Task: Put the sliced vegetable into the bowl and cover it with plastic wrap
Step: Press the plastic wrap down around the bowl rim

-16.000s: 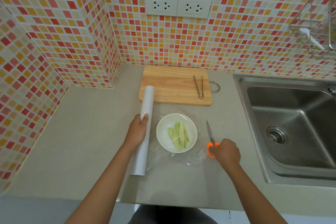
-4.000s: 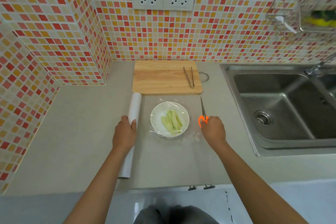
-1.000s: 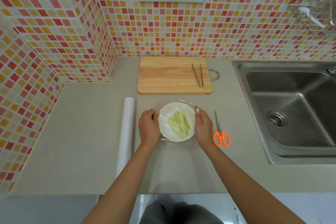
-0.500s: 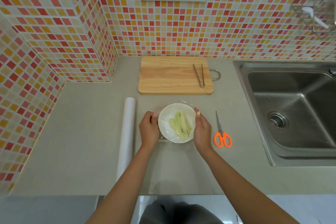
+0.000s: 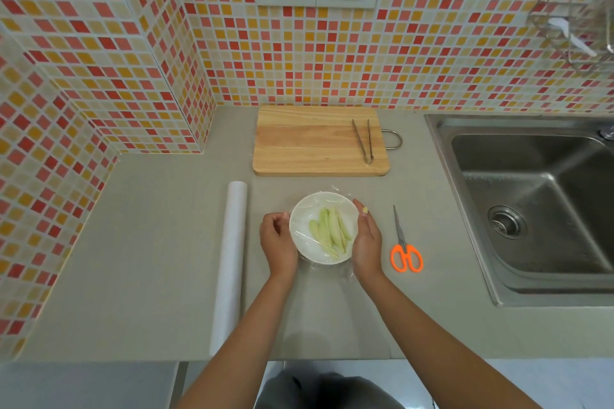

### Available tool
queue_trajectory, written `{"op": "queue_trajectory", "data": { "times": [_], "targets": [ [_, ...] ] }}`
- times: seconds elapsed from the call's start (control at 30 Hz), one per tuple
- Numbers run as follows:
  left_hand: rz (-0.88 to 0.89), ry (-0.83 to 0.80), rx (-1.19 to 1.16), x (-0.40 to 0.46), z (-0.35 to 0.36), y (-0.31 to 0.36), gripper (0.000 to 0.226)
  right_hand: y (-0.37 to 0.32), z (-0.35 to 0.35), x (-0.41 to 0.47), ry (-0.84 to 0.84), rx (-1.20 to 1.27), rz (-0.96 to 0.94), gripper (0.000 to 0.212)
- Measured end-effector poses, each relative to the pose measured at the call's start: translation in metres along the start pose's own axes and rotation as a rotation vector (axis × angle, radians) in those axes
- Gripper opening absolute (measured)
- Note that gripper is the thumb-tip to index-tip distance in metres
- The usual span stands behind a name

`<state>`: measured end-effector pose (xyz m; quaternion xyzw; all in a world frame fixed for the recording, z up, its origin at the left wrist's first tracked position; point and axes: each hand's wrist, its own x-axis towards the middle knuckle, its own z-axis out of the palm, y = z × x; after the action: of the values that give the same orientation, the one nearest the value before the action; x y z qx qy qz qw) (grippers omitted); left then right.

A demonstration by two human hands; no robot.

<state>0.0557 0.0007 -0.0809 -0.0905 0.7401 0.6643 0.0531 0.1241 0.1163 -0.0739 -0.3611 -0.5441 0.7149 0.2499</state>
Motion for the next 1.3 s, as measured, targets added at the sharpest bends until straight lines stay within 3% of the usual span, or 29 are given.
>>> {"op": "queue_trajectory", "data": {
  "times": [0.17, 0.33, 0.83, 1.03, 1.17, 1.3],
  "targets": [
    [0.099, 0.073, 0.001, -0.001, 0.001, 0.001, 0.002, 0.001, 0.000, 0.000, 0.014, -0.017, -0.020, 0.037],
    [0.200, -0.042, 0.016, -0.001, 0.000, 0.000, 0.027, 0.002, 0.001, 0.002, 0.008, -0.060, -0.031, 0.037],
    [0.119, -0.238, -0.003, 0.004, -0.012, -0.001, 0.026, -0.001, 0.003, 0.002, 0.026, -0.071, -0.010, 0.036],
    [0.059, -0.060, -0.067, -0.003, -0.010, 0.000, 0.011, 0.001, 0.002, 0.005, 0.004, -0.090, 0.006, 0.038],
    [-0.010, -0.043, -0.137, -0.008, -0.007, 0.000, 0.016, 0.001, 0.003, 0.004, 0.010, -0.086, -0.009, 0.037],
    [0.054, -0.077, -0.123, -0.011, -0.010, 0.001, 0.023, 0.000, 0.005, 0.002, 0.030, -0.079, -0.009, 0.037]
  ]
}}
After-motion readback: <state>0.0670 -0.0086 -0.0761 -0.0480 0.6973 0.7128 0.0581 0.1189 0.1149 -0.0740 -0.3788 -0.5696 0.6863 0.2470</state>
